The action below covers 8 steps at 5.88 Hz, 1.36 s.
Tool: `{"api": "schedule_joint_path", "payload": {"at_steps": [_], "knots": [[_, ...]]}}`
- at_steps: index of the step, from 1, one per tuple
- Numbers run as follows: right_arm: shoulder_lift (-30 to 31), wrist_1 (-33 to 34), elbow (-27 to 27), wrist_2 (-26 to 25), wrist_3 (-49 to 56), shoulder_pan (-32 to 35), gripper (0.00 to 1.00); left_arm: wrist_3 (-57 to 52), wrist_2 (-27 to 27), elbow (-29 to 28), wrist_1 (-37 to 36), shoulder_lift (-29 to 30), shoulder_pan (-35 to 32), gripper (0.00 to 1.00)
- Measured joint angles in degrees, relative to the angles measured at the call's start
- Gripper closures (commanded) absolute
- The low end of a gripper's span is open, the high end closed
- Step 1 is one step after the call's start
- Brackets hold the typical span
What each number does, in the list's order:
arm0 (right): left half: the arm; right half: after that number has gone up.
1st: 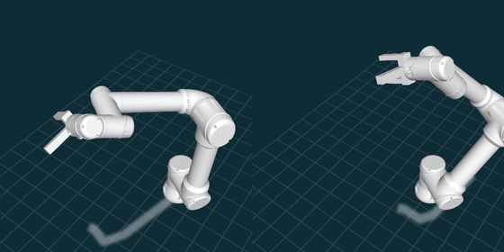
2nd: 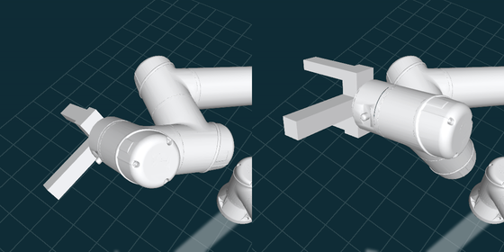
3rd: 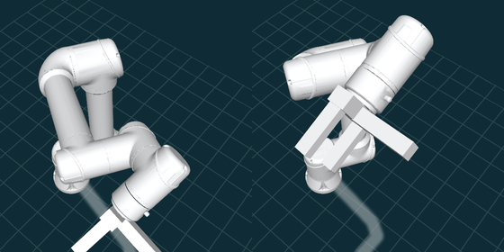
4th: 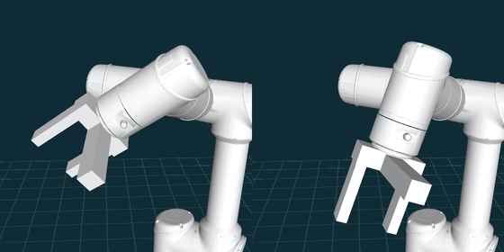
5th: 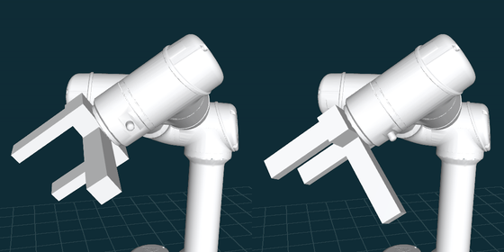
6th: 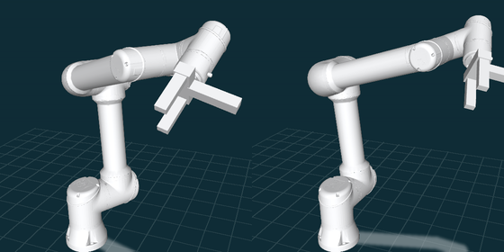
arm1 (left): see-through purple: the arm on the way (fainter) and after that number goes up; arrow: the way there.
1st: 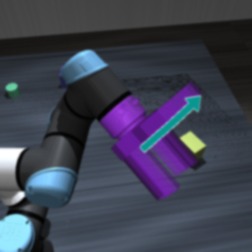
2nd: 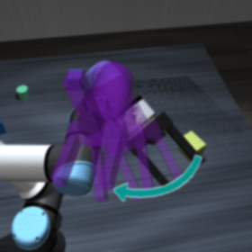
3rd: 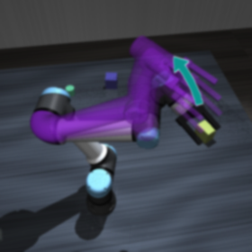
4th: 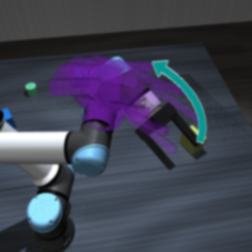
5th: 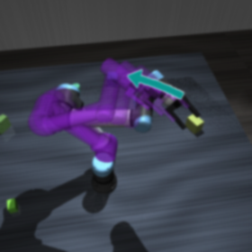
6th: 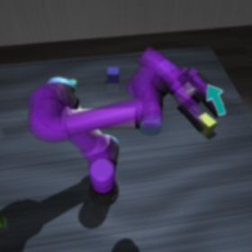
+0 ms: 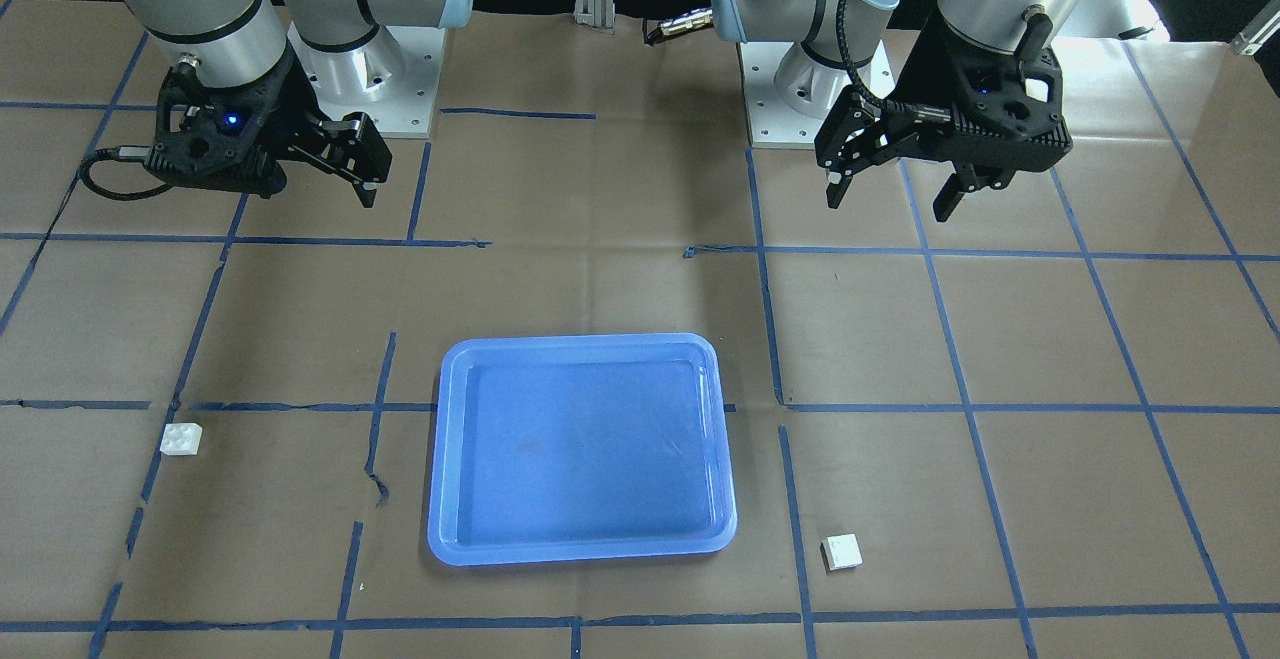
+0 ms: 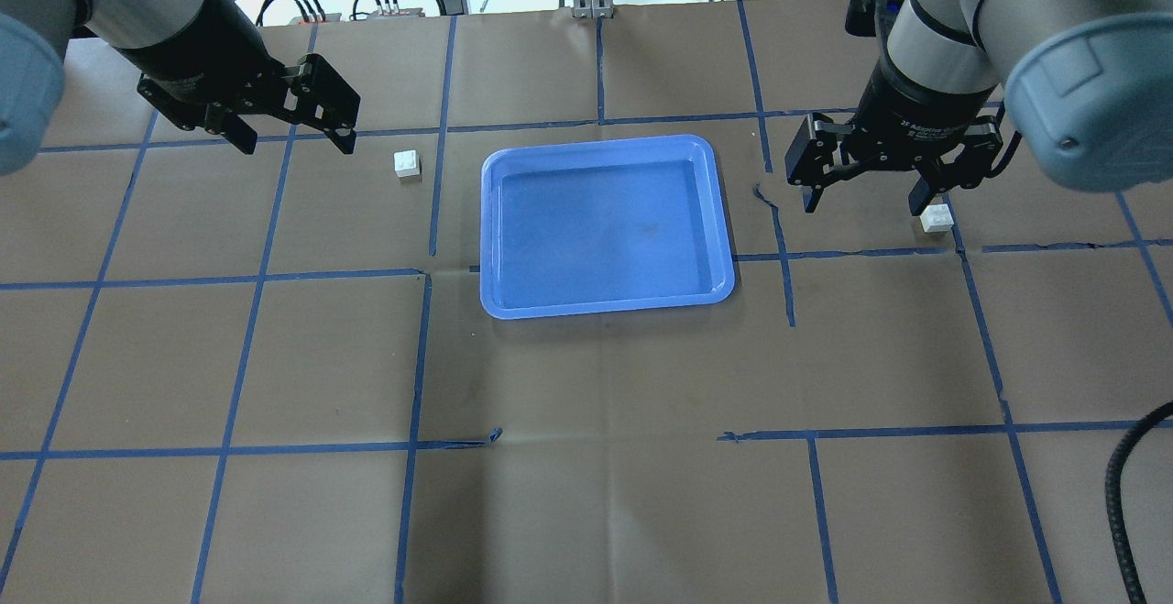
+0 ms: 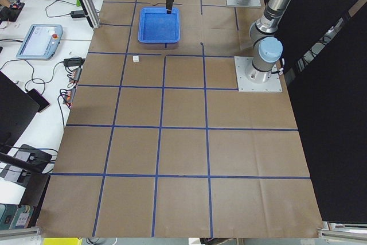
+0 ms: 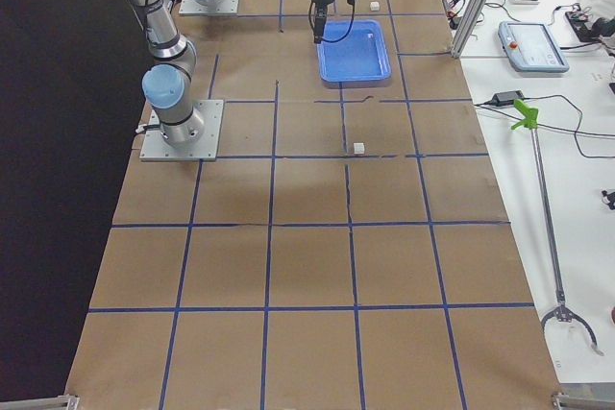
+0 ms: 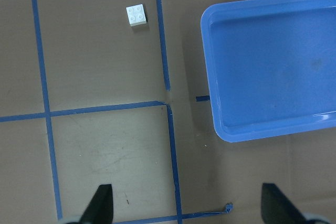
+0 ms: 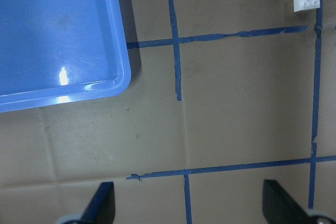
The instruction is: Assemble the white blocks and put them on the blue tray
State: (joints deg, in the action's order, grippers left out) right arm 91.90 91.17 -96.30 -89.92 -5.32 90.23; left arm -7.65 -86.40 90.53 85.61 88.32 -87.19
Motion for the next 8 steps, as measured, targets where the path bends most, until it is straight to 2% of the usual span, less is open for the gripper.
{"api": "schedule_joint_path", "payload": {"at_steps": [3,4,6,8], "knots": [[-0.32,0.09,-0.02,0.89,1.27,-0.37,0.00,-0.10,0.03,0.08,-0.06,-0.03,0.02,0.01],[-0.41,0.33,-0.10,0.90,5.36,-0.43,0.00,-0.26,0.09,0.08,-0.17,0.02,0.29,0.01],[-1.73,1.86,-0.35,0.72,25.32,-0.82,0.00,-0.72,0.06,0.22,-0.04,1.36,1.86,0.01],[-5.07,6.12,-0.29,0.86,57.06,-4.64,0.00,-0.36,0.06,-0.57,-3.18,8.54,2.57,0.01]]}}
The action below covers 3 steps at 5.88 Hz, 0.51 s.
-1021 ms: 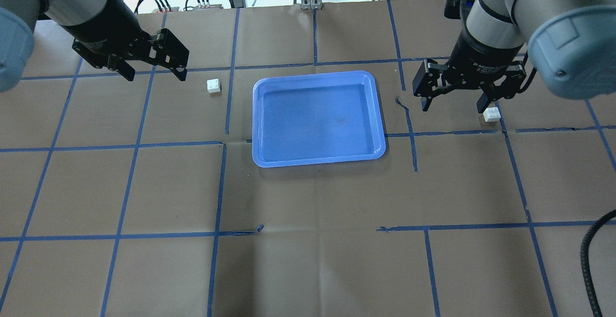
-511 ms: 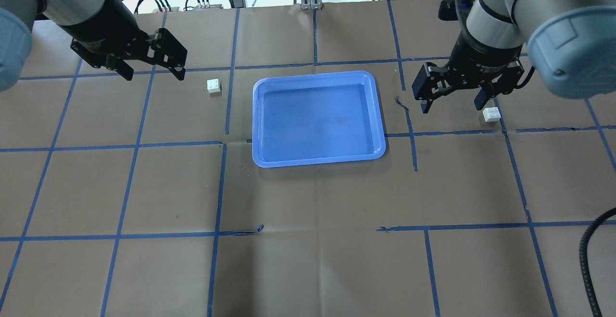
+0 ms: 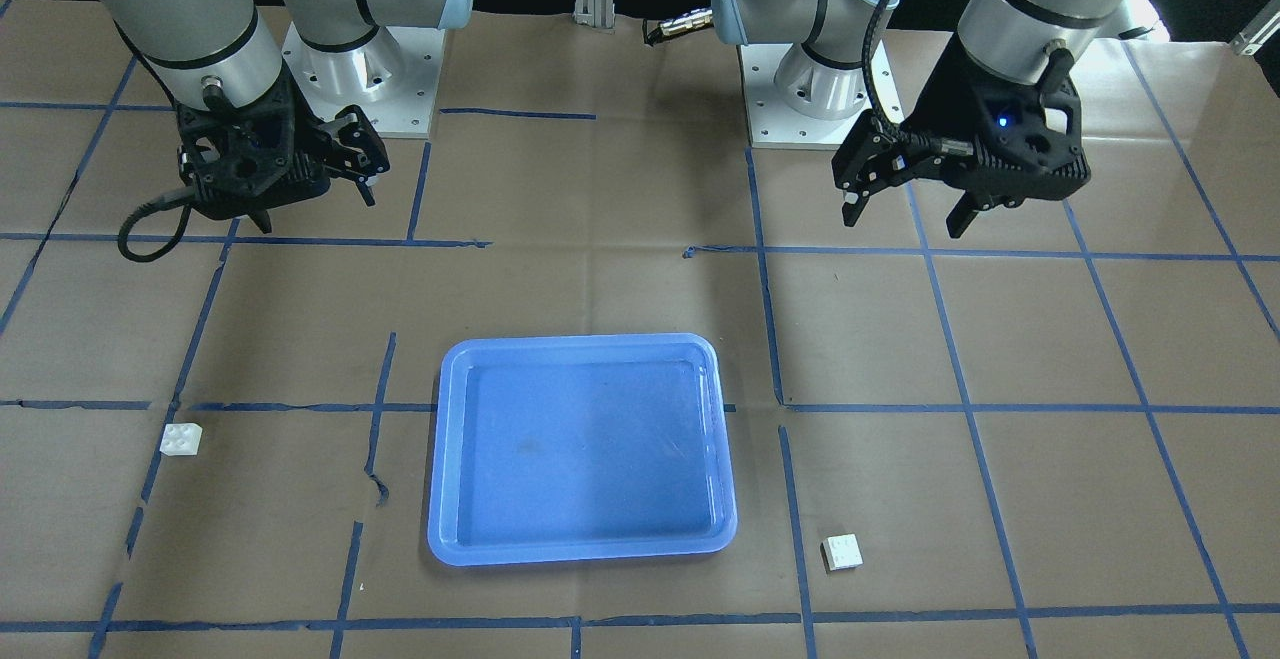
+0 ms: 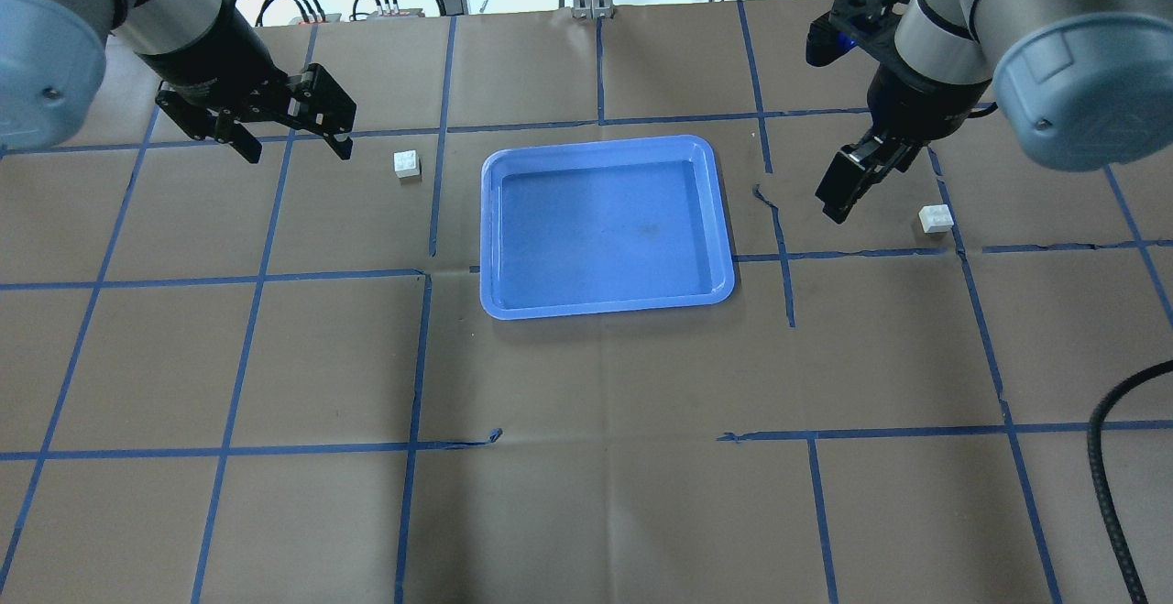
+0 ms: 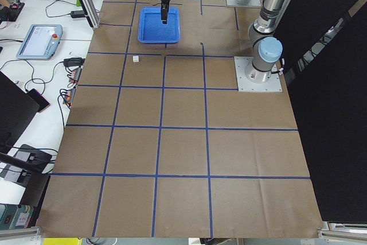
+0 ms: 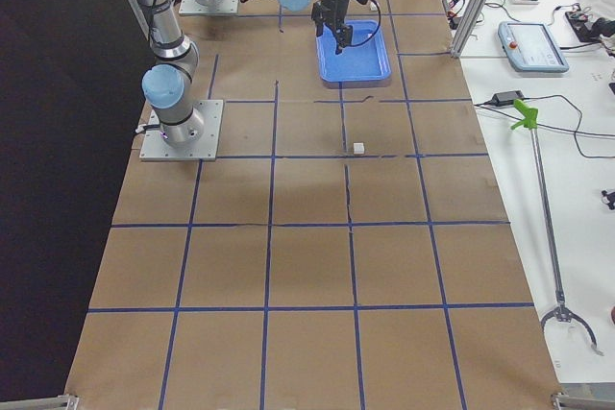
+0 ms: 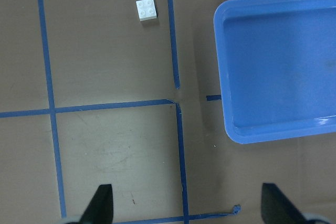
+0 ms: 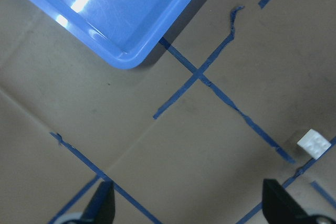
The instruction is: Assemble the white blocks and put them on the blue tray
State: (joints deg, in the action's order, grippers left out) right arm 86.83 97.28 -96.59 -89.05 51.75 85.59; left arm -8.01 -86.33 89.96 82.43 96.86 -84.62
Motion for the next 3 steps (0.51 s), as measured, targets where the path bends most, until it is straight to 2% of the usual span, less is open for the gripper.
{"api": "schedule_joint_path", "payload": {"at_steps": [2,3], "knots": [[-5.70,6.32,1.24,1.34,33.21,-6.99,0.00,0.52,0.01,-0.99,-10.86,10.52,-0.01,0.01],[-10.66,7.96,4.84,3.55,46.51,-10.61,0.00,0.72,-0.36,-1.17,-15.84,15.30,-0.02,0.01]]}}
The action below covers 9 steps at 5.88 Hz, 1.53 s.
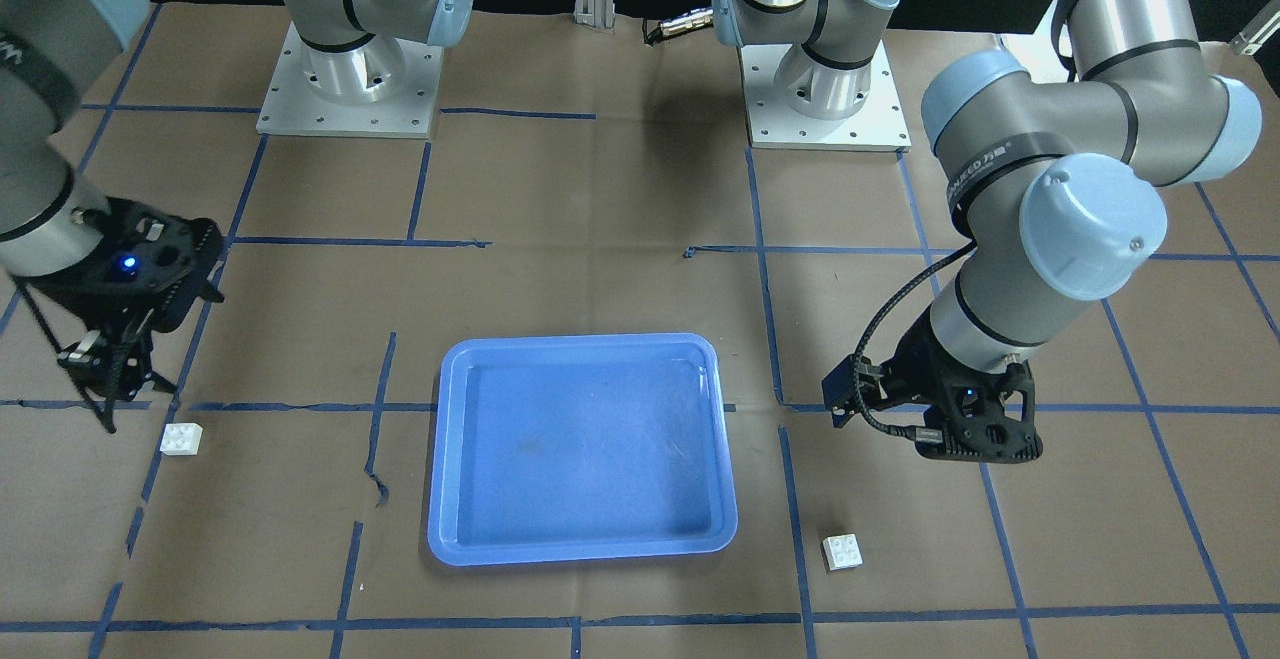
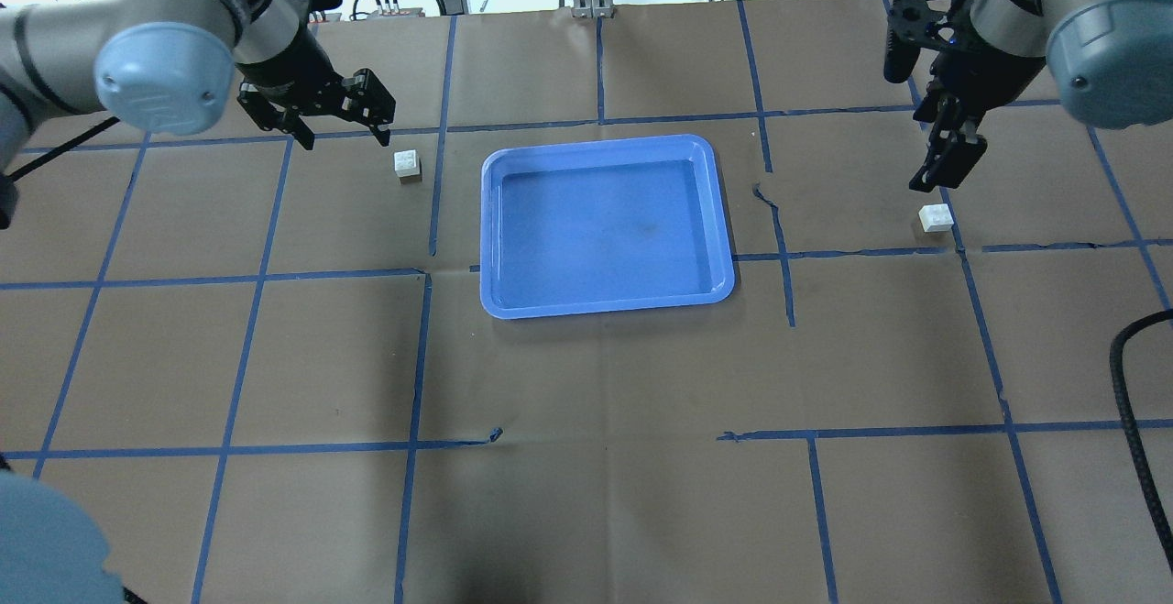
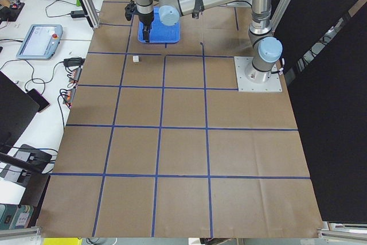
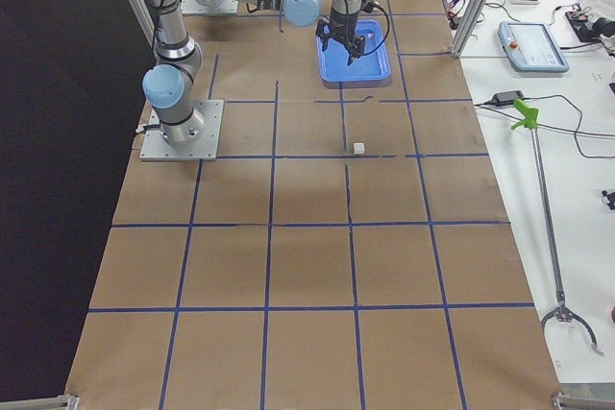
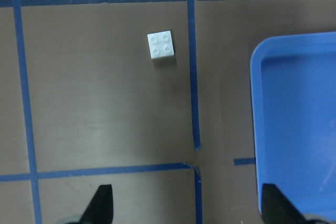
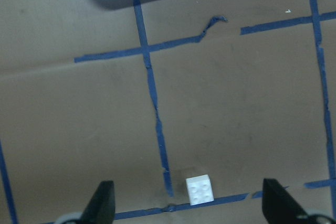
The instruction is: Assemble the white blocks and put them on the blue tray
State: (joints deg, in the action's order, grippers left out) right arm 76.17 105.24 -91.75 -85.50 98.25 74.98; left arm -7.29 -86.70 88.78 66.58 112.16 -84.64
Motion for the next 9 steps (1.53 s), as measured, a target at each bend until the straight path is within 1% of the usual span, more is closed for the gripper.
{"api": "schedule_joint_path", "payload": {"at_steps": [1,2,3,4,5,6,8,9], "knots": [[-5.71,-0.69,5.11,1.65,9.09,-3.02,0.00,1.78,-1.07,-0.07,-3.66,4.20,0.00,0.01],[-9.79,-1.86,8.17,4.05,15.13,-5.56,0.00,4.49,-1.99,-0.09,-7.84,8.18,-0.04,0.01],[-12.21,-2.32,8.12,7.76,19.61,-8.36,0.00,5.85,-2.34,-0.10,-12.85,11.81,-0.12,0.01],[-13.93,-2.08,6.22,11.94,23.28,-10.87,0.00,5.96,-2.43,-0.10,-17.77,14.57,-0.19,0.07],[-15.77,-1.58,4.35,16.19,26.12,-12.55,0.00,5.78,-2.43,-0.10,-21.25,16.31,-0.24,0.39],[-18.15,-1.36,3.57,18.47,28.28,-13.68,0.00,5.33,-2.43,-0.08,-22.57,17.04,-0.26,0.54],[-21.80,-1.59,3.10,19.19,32.08,-15.81,0.00,4.26,-2.26,0.04,-22.98,16.96,-0.30,0.95],[-22.26,-2.08,3.02,19.02,33.50,-16.15,0.06,2.00,-2.22,0.43,-22.88,16.35,-0.33,1.00]]}}
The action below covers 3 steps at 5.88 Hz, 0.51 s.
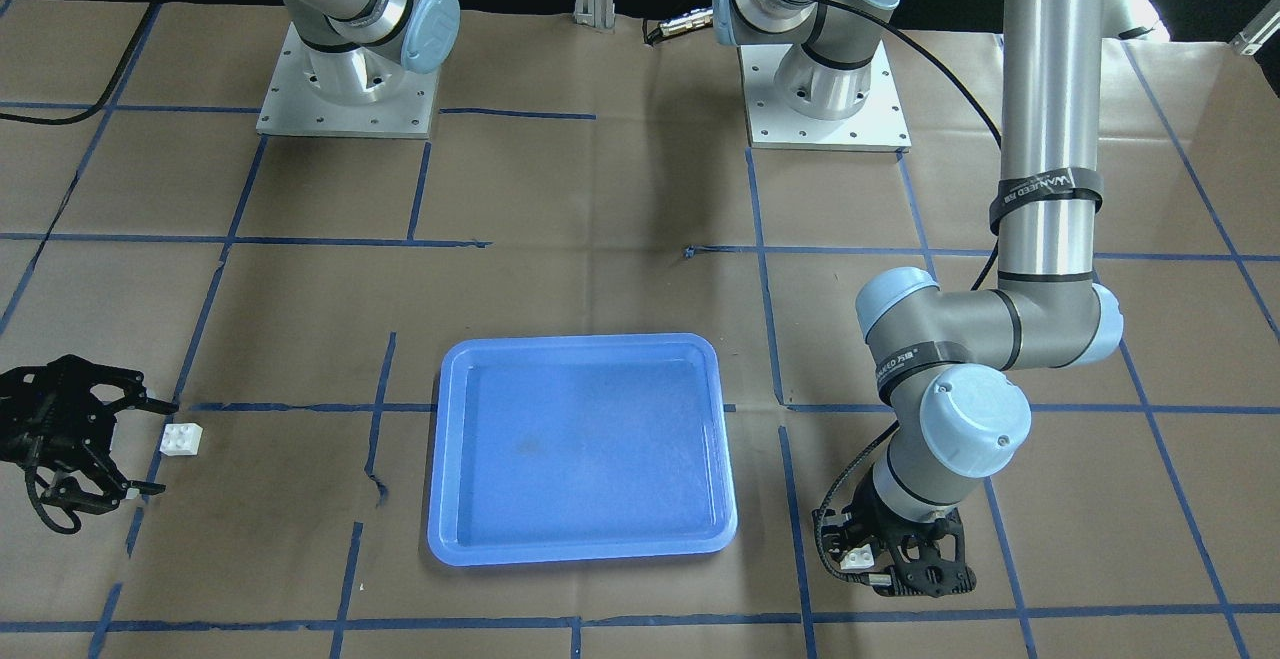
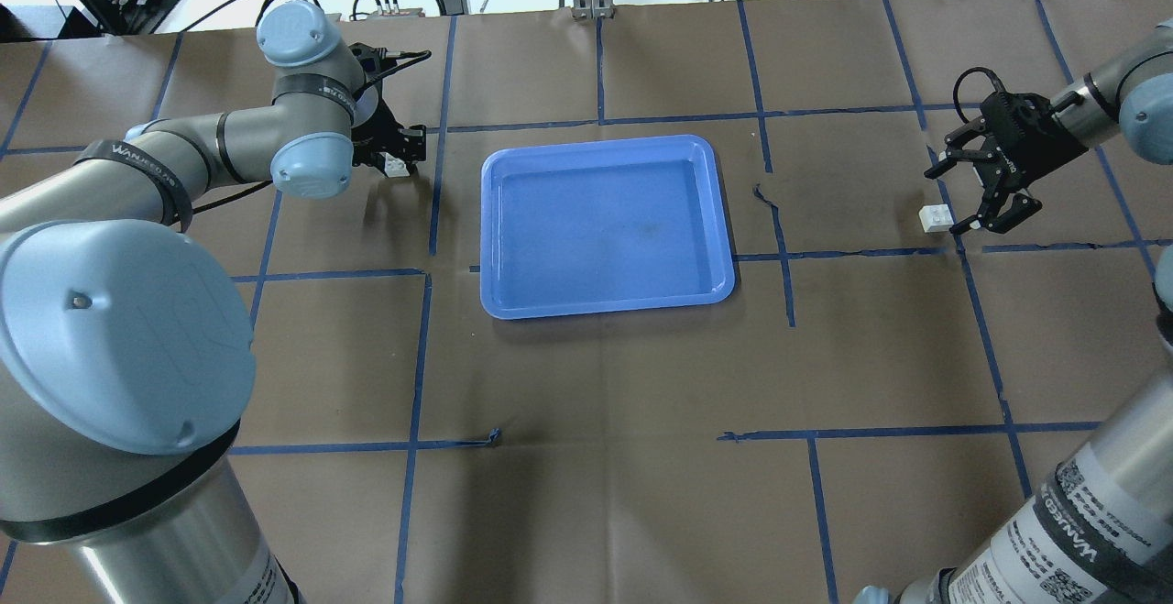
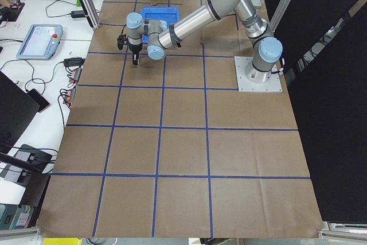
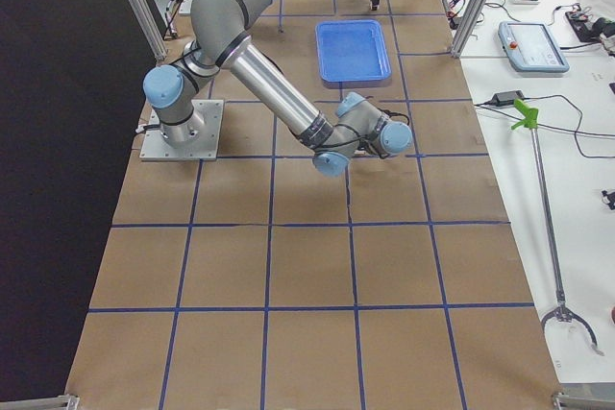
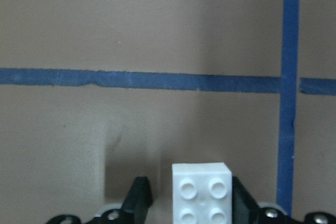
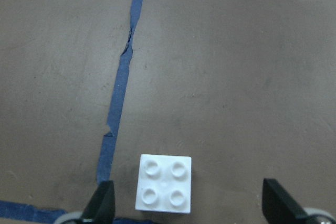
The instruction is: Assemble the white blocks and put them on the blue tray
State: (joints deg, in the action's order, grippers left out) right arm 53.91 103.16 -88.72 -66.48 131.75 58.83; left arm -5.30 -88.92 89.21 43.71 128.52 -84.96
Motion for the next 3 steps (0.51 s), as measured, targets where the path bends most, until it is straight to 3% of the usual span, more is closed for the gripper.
{"api": "schedule_joint_path", "payload": {"at_steps": [2,3], "knots": [[-0.04,-0.49,-0.08,-0.17,0.65,-0.11,0.43,-9.71,-0.12,1.57,0.50,-2.73,-0.90,1.00],[0.03,-0.48,-0.03,-0.27,0.66,-0.12,0.56,-17.09,-0.09,2.57,0.79,-4.72,-3.13,0.99]]}}
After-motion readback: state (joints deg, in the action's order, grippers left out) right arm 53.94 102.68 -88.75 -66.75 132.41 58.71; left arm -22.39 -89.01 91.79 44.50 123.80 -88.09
